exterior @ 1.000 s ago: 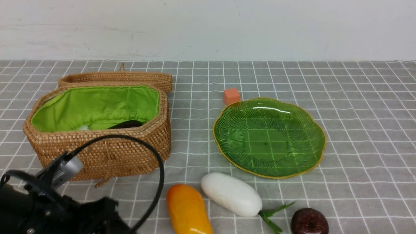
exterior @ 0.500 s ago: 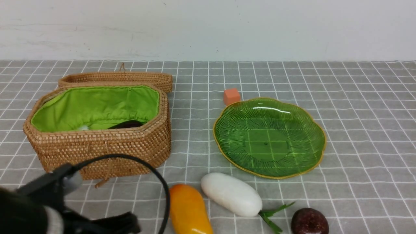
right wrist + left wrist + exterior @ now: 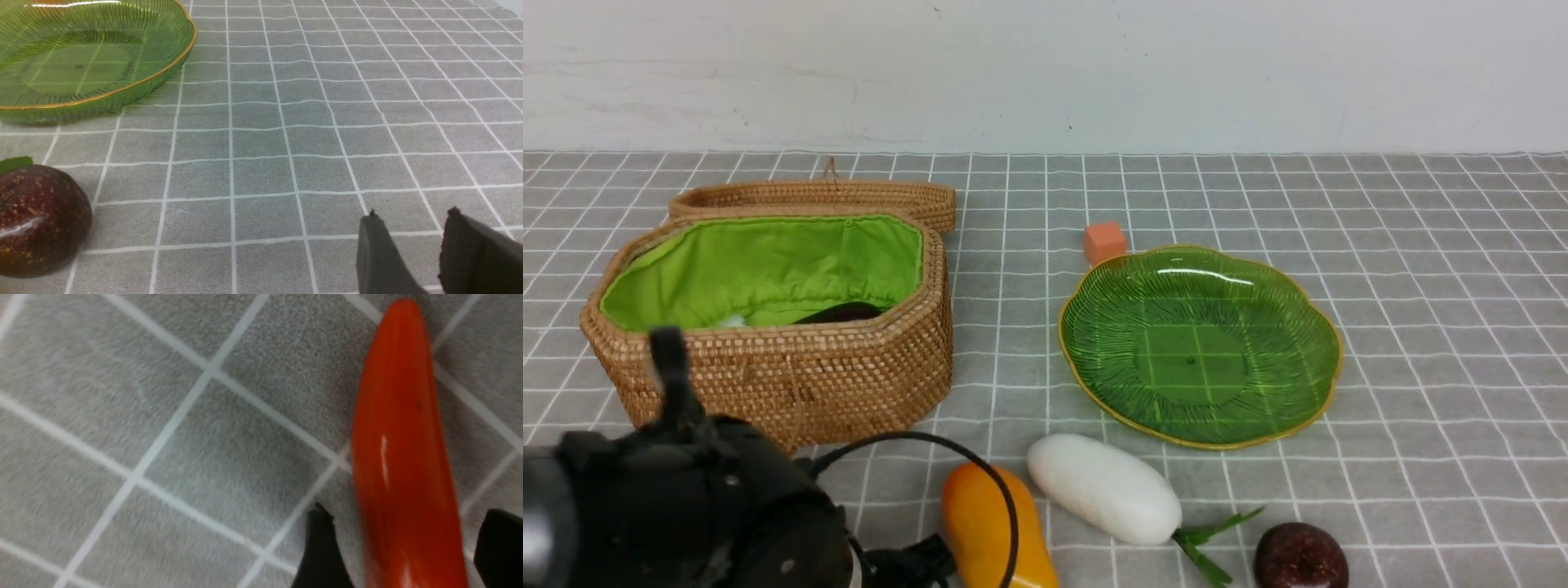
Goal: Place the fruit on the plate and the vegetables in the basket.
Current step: Use the left arm to grab a carrot and put it into the left basket
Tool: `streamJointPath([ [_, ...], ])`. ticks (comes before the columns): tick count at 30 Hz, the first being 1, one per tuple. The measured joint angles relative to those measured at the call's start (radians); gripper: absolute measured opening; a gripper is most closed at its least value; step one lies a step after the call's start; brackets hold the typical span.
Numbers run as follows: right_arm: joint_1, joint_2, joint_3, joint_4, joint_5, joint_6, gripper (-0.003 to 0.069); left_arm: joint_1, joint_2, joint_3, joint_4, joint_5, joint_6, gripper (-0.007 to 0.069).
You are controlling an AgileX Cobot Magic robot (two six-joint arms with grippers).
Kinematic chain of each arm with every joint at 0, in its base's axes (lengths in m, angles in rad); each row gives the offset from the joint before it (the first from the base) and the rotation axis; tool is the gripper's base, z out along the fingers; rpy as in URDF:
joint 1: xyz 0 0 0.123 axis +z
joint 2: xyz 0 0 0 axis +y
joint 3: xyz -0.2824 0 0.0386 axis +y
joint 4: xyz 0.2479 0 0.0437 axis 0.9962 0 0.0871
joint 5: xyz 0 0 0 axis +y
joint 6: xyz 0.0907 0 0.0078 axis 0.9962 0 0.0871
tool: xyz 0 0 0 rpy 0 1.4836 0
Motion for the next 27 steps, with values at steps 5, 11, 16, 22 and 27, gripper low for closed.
streamJointPath([
  [5,0.0,0.0,0.0,0.0,0.0,0.0,0.0242,0.0,-0.025,-0.001,0.0,0.004,0.014,0.0302],
  [11,0.0,0.0,0.0,0.0,0.0,0.0,0.0242,0.002,-0.202,-0.007,0.0,0.087,0.025,0.0248],
  [16,0.0,0.0,0.0,0.0,0.0,0.0,0.0242,0.077,-0.364,-0.091,-0.003,0.223,0.11,0.0248],
  [22,0.0,0.0,0.0,0.0,0.0,0.0,0.0242,0.346,-0.455,-0.27,-0.003,0.239,0.174,0.0248],
  [27,0.0,0.0,0.0,0.0,0.0,0.0,0.0242,0.536,-0.358,-0.369,-0.053,0.072,0.176,0.0248],
])
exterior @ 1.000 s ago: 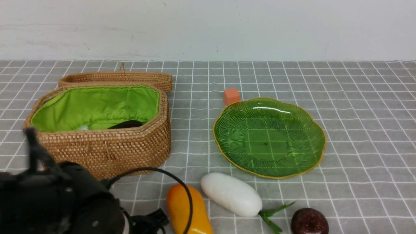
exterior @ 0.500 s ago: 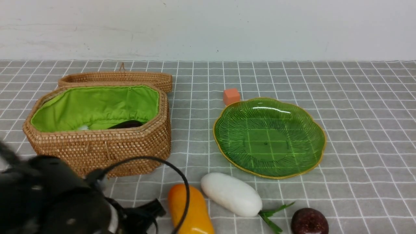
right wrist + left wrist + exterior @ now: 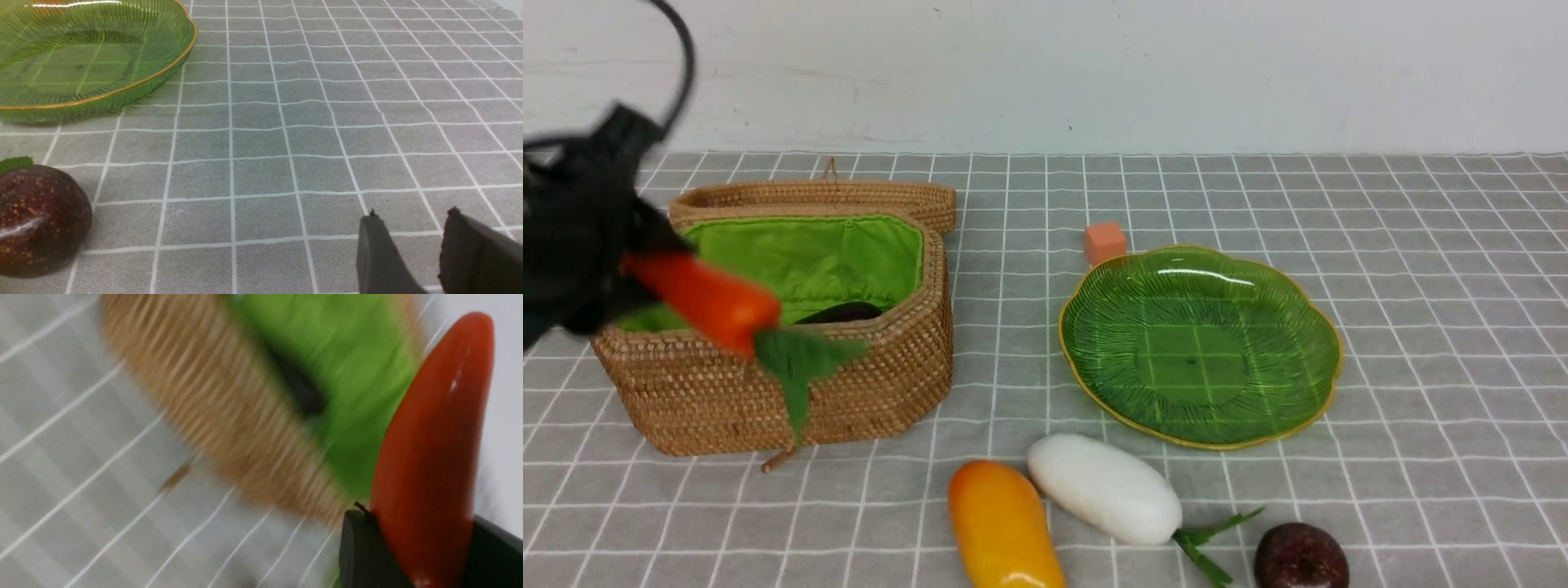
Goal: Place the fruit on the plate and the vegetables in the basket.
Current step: Use the left arm to grab a carrot and put it into the left basket, then grab the mango with your left arm and place it on the right plate
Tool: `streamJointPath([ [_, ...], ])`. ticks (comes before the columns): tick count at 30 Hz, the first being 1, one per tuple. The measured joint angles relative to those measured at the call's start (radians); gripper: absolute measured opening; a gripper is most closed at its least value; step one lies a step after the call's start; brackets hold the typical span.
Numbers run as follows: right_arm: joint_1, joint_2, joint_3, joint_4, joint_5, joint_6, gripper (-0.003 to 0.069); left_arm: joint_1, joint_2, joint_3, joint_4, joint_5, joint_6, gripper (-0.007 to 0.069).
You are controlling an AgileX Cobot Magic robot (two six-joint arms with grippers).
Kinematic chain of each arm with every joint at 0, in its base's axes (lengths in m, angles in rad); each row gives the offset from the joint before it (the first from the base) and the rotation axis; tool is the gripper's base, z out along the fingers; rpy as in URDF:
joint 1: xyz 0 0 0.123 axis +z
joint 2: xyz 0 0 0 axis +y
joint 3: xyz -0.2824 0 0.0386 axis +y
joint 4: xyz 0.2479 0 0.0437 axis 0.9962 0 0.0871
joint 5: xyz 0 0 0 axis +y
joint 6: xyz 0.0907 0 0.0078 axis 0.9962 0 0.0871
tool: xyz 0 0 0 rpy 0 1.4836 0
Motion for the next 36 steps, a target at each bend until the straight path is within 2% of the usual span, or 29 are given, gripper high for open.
streamJointPath([
  [1,0.0,0.0,0.0,0.0,0.0,0.0,0.0242,0.043,0.076,-0.03,-0.053,-0.038,-0.001,0.0248],
  [4,0.0,0.0,0.0,0.0,0.0,0.0,0.0242,0.084,0.216,-0.094,-0.153,-0.064,-0.001,0.0248],
  [10,0.0,0.0,0.0,0.0,0.0,0.0,0.0242,0.09,0.458,-0.274,-0.202,-0.031,-0.001,0.0269],
  [12,0.0,0.0,0.0,0.0,0.0,0.0,0.0242,0.09,0.498,-0.318,-0.203,-0.006,-0.001,0.0303],
  [14,0.0,0.0,0.0,0.0,0.0,0.0,0.0242,0.09,0.545,-0.382,-0.202,0.032,-0.001,0.0407],
  [19,0.0,0.0,0.0,0.0,0.0,0.0,0.0242,0.09,0.554,-0.448,-0.181,0.062,0.05,0.0556],
  [21,0.0,0.0,0.0,0.0,0.0,0.0,0.0242,0.09,0.554,-0.464,-0.175,0.08,0.1,0.0582],
  [23,0.0,0.0,0.0,0.0,0.0,0.0,0.0242,0.09,0.535,-0.497,-0.169,0.153,0.259,0.0596],
  [24,0.0,0.0,0.0,0.0,0.0,0.0,0.0242,0.09,0.532,-0.497,-0.169,0.159,0.259,0.0596],
  [27,0.0,0.0,0.0,0.0,0.0,0.0,0.0242,0.083,0.456,-0.531,-0.165,0.271,0.534,0.0571],
  [28,0.0,0.0,0.0,0.0,0.0,0.0,0.0242,0.082,0.45,-0.531,-0.165,0.278,0.534,0.0569],
  [29,0.0,0.0,0.0,0.0,0.0,0.0,0.0242,0.071,0.385,-0.535,-0.164,0.35,0.684,0.0547],
  [31,0.0,0.0,0.0,0.0,0.0,0.0,0.0242,0.045,0.31,-0.527,-0.161,0.446,0.784,0.0527],
  [34,0.0,0.0,0.0,0.0,0.0,0.0,0.0242,0.0,0.237,-0.481,-0.161,0.516,0.807,0.0516],
  [36,0.0,0.0,0.0,0.0,0.0,0.0,0.0242,-0.102,0.156,-0.355,-0.163,0.523,0.791,0.051],
])
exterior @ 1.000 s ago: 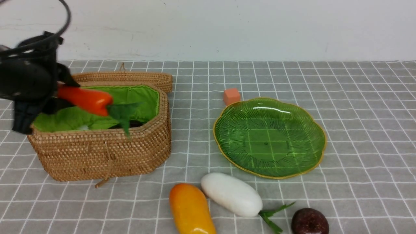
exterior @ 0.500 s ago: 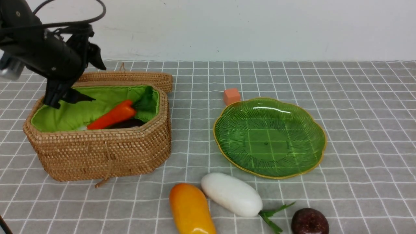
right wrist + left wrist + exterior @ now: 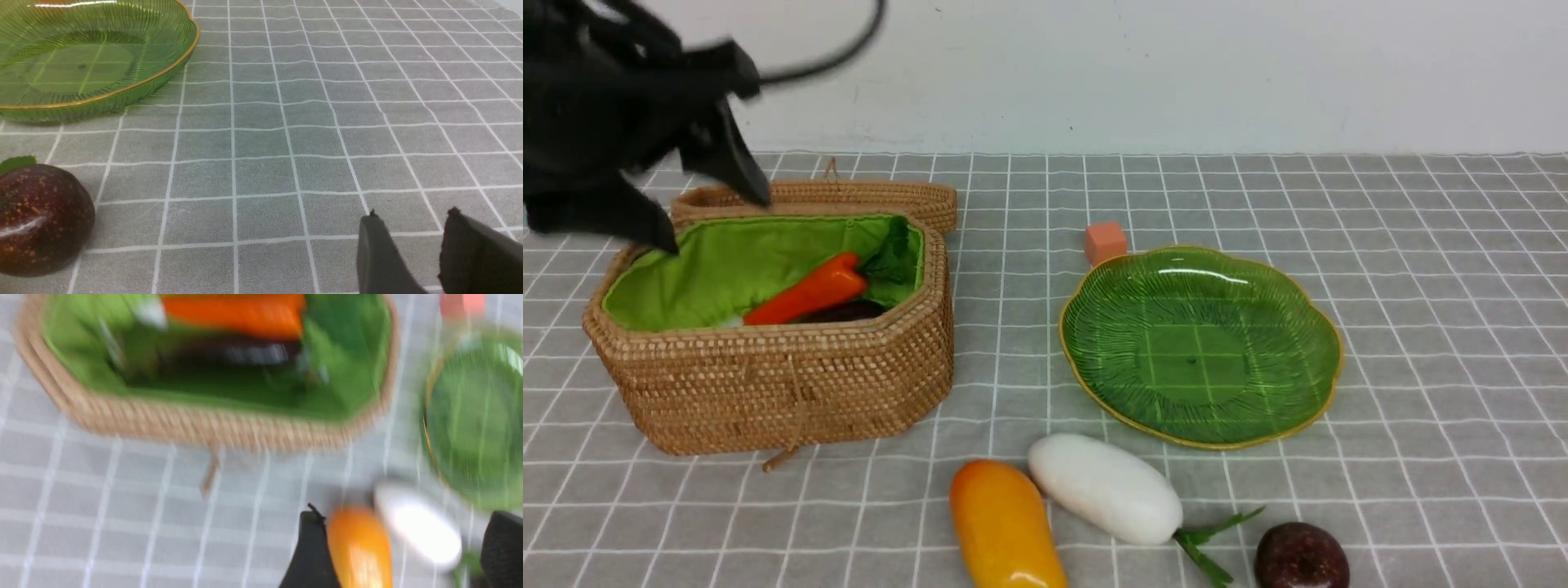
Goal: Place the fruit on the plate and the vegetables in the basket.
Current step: Grab the mango with your left arm and place it on the right plate
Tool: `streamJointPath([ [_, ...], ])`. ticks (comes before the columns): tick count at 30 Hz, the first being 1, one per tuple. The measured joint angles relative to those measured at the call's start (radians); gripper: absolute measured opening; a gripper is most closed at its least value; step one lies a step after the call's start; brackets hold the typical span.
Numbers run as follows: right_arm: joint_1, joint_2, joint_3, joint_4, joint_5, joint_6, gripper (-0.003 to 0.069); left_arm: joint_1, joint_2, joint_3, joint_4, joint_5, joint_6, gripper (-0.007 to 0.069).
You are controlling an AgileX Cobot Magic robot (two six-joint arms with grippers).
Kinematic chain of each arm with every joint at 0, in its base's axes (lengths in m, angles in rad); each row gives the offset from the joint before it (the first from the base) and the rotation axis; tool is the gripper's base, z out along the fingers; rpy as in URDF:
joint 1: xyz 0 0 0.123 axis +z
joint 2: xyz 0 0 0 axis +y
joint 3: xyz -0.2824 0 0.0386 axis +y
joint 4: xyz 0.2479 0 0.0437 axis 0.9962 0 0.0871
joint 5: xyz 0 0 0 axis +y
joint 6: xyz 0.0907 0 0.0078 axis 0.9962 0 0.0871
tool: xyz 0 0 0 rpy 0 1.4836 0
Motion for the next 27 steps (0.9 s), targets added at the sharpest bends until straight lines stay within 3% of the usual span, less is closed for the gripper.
streamJointPath([
  [1,0.0,0.0,0.0,0.0,0.0,0.0,0.0242,-0.009,-0.004,0.011,-0.002,-0.002,-0.005,0.051],
  [6,0.0,0.0,0.0,0.0,0.0,0.0,0.0242,-0.25,-0.002,0.271,-0.032,-0.166,-0.13,0.0514],
  [10,0.0,0.0,0.0,0.0,0.0,0.0,0.0242,-0.32,0.111,0.308,-0.021,-0.269,-0.215,0.0535],
  [27,0.0,0.0,0.0,0.0,0.0,0.0,0.0242,-0.331,0.439,0.3,-0.073,-0.453,-0.243,0.0564],
])
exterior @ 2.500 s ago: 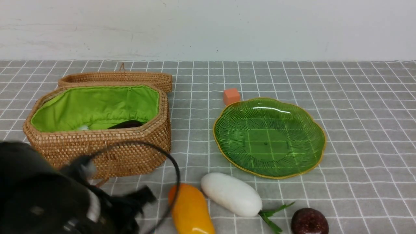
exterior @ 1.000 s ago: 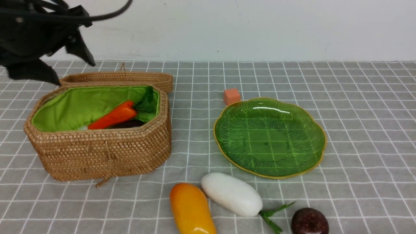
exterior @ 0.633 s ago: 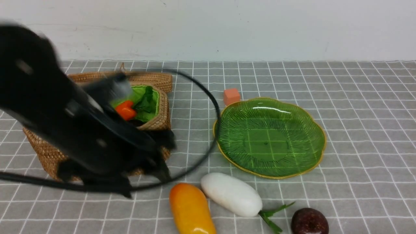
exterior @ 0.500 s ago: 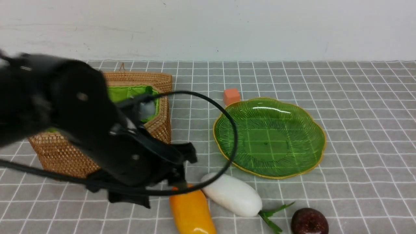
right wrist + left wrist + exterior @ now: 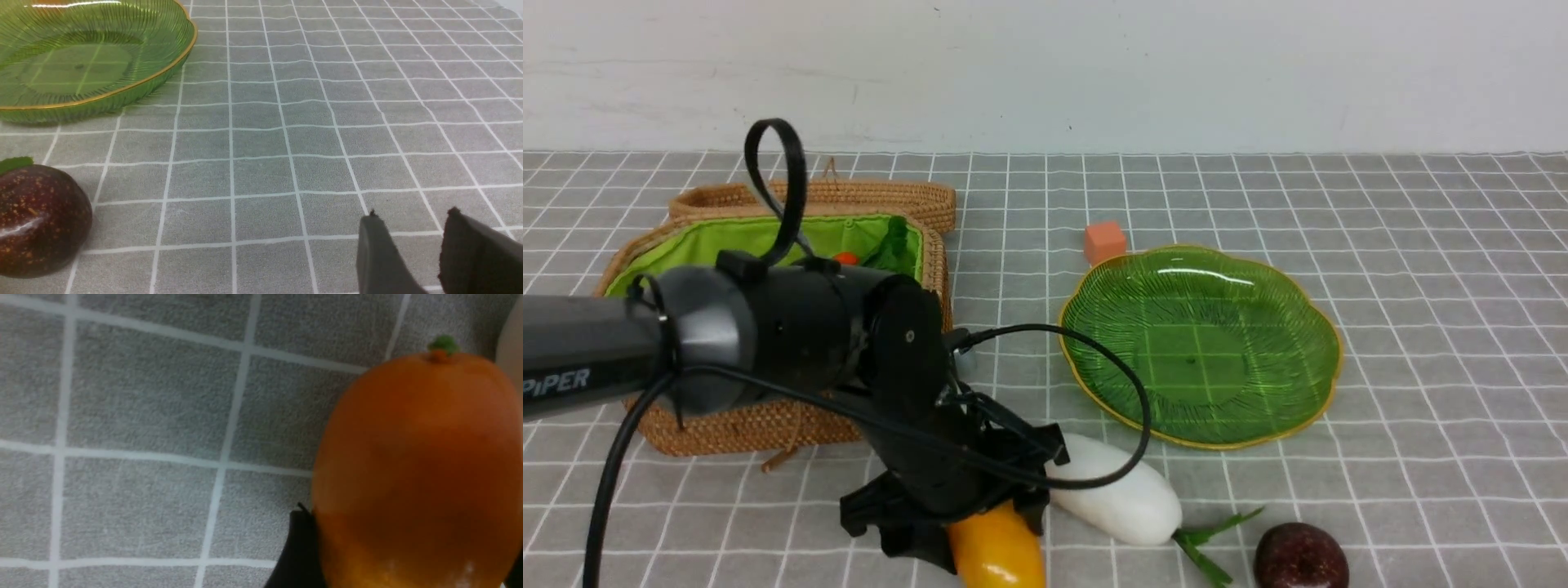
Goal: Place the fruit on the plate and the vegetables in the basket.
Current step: Grab the mango with your left arm and place it on the right plate
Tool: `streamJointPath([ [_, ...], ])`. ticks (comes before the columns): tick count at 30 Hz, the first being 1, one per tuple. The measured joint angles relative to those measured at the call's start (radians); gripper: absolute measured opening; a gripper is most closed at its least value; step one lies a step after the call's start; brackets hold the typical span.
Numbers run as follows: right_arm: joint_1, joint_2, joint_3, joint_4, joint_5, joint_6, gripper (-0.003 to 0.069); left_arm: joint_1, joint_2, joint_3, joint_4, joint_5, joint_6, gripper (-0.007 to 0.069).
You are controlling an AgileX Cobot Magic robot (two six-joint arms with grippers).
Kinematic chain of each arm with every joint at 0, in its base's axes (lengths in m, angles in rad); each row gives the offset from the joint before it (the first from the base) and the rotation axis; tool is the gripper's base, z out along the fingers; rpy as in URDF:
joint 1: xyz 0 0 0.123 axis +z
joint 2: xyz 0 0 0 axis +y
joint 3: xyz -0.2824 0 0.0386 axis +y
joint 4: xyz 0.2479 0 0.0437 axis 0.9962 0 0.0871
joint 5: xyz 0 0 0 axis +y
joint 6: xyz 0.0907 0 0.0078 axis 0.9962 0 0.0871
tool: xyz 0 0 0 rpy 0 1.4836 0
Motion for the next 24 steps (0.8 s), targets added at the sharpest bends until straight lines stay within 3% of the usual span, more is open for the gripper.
streamJointPath([
  [16,0.0,0.0,0.0,0.0,0.0,0.0,0.0242,0.001,-0.161,0.0,0.109,0.09,0.035,0.0533],
  [24,0.0,0.0,0.0,0.0,0.0,0.0,0.0242,0.001,-0.246,-0.142,0.124,0.236,0.114,0.0533],
])
